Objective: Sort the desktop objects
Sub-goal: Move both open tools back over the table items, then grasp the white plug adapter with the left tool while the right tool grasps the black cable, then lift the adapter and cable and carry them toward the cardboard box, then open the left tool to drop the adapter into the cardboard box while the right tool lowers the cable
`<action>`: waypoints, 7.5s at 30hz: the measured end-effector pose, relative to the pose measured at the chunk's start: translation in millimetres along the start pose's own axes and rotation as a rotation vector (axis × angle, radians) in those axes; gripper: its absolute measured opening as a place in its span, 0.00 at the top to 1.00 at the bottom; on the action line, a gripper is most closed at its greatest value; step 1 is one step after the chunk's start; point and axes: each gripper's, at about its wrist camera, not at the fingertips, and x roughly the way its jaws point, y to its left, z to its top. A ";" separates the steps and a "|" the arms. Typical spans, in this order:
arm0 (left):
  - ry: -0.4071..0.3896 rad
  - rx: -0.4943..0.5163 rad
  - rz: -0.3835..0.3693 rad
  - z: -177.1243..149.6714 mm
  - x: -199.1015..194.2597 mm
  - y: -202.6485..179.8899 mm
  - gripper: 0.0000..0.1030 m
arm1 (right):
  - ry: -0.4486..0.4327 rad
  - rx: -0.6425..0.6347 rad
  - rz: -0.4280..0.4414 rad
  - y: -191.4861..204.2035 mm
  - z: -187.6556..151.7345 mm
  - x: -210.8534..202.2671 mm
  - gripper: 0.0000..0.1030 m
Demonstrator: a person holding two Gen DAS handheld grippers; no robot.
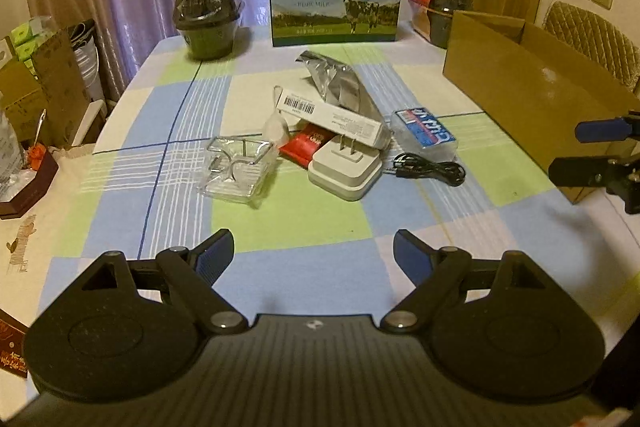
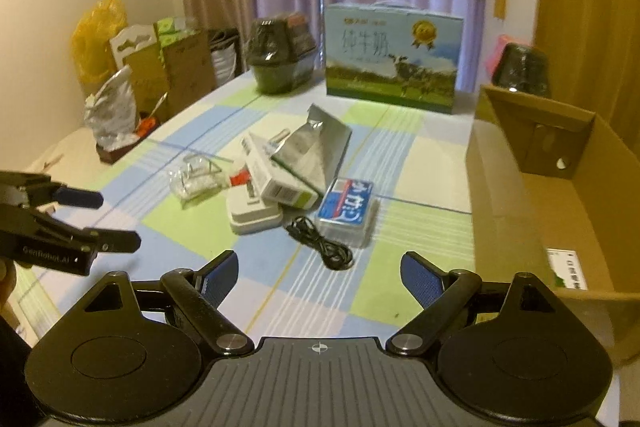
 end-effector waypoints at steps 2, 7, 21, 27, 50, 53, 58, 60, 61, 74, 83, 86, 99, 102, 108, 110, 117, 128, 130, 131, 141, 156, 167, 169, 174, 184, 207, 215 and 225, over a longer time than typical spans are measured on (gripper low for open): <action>0.010 0.000 -0.001 0.2 9.3 4.0 0.18 | 0.012 -0.006 0.004 -0.9 -1.5 8.6 0.17; 0.018 0.008 -0.036 0.5 30.0 8.1 0.18 | 0.051 -0.043 0.016 -3.7 -2.4 37.0 0.32; 0.051 0.067 -0.084 16.8 91.1 -5.2 0.18 | 0.123 -0.132 0.034 -26.4 -9.3 118.9 0.49; 0.049 0.092 -0.102 24.5 111.9 -8.8 0.18 | 0.120 -0.116 0.071 -31.4 -7.5 137.7 0.51; 0.009 0.221 -0.124 36.5 144.8 -25.9 0.39 | 0.148 0.098 -0.018 -37.7 -28.0 93.6 0.74; 0.034 0.205 -0.124 27.3 129.9 -29.8 0.39 | 0.152 0.141 -0.057 -36.9 -34.3 81.0 0.74; 0.086 0.148 -0.128 2.0 93.9 -45.1 0.39 | 0.159 0.211 -0.107 -29.1 -50.9 54.0 0.73; 0.092 0.136 -0.129 -10.3 78.8 -51.8 0.39 | 0.157 0.221 -0.098 -22.7 -58.1 44.3 0.73; 0.094 0.133 -0.134 -15.4 72.4 -54.0 0.39 | 0.150 0.221 -0.086 -19.4 -61.6 39.4 0.73; 0.032 0.073 -0.139 -32.1 56.3 -43.8 0.27 | 0.122 0.094 -0.085 -0.6 -70.9 41.1 0.59; 0.049 0.089 -0.162 -30.3 65.3 -53.1 0.30 | 0.110 0.058 -0.075 5.9 -70.5 46.7 0.78; 0.051 0.113 -0.148 -33.3 61.6 -60.6 0.38 | 0.109 0.095 -0.063 3.5 -70.4 44.4 0.78; 0.058 0.096 -0.145 -31.7 67.7 -57.7 0.39 | 0.094 0.031 -0.067 8.4 -68.0 47.2 0.78; 0.056 0.101 -0.145 -31.4 68.5 -58.5 0.39 | 0.090 -0.009 -0.065 11.8 -67.2 52.1 0.78; 0.052 0.112 -0.140 -31.1 69.7 -60.0 0.39 | 0.092 -0.035 -0.051 14.3 -66.8 58.7 0.78; 0.049 0.114 -0.137 -31.2 70.6 -60.8 0.39 | 0.091 -0.046 -0.049 14.7 -66.9 58.9 0.78; 0.048 0.115 -0.134 -30.3 71.9 -62.4 0.40 | 0.092 -0.059 -0.044 16.8 -66.7 60.8 0.82; 0.048 0.117 -0.126 -31.4 69.4 -63.6 0.42 | 0.080 -0.017 -0.059 14.9 -66.3 58.1 0.88; 0.044 0.118 -0.129 -31.1 67.3 -64.0 0.42 | 0.068 -0.006 -0.069 13.9 -64.9 55.1 0.88; 0.042 0.119 -0.129 -31.2 65.6 -64.3 0.42 | 0.064 0.003 -0.070 13.0 -64.3 53.7 0.88; 0.024 0.111 -0.138 -25.5 48.2 -68.0 0.42 | 0.028 0.040 -0.078 11.2 -59.3 33.8 0.88; -0.032 0.050 -0.141 -12.1 -6.2 -87.2 0.42 | -0.068 0.116 -0.109 10.5 -48.7 -24.3 0.88; -0.062 0.074 -0.136 -3.0 -36.7 -106.2 0.42 | -0.119 0.162 -0.119 6.0 -42.9 -61.6 0.88; -0.068 0.082 -0.138 -0.1 -41.2 -111.5 0.42 | -0.126 0.174 -0.122 2.5 -41.2 -67.4 0.88; -0.087 0.094 -0.154 11.5 -49.0 -124.7 0.42 | -0.153 0.184 -0.147 -12.7 -30.1 -85.3 0.88; -0.145 0.148 -0.220 56.9 -54.1 -172.6 0.42 | -0.219 0.169 -0.234 -67.3 -4.3 -127.9 0.88; -0.155 0.210 -0.355 151.4 24.9 -281.9 0.42 | -0.196 0.245 -0.299 -201.7 21.7 -117.5 0.88; -0.126 0.213 -0.371 153.0 54.3 -295.3 0.42 | -0.178 0.270 -0.297 -222.9 20.4 -99.8 0.88; -0.106 0.174 -0.371 152.9 74.1 -291.4 0.42 | -0.159 0.290 -0.300 -233.8 16.0 -90.0 0.88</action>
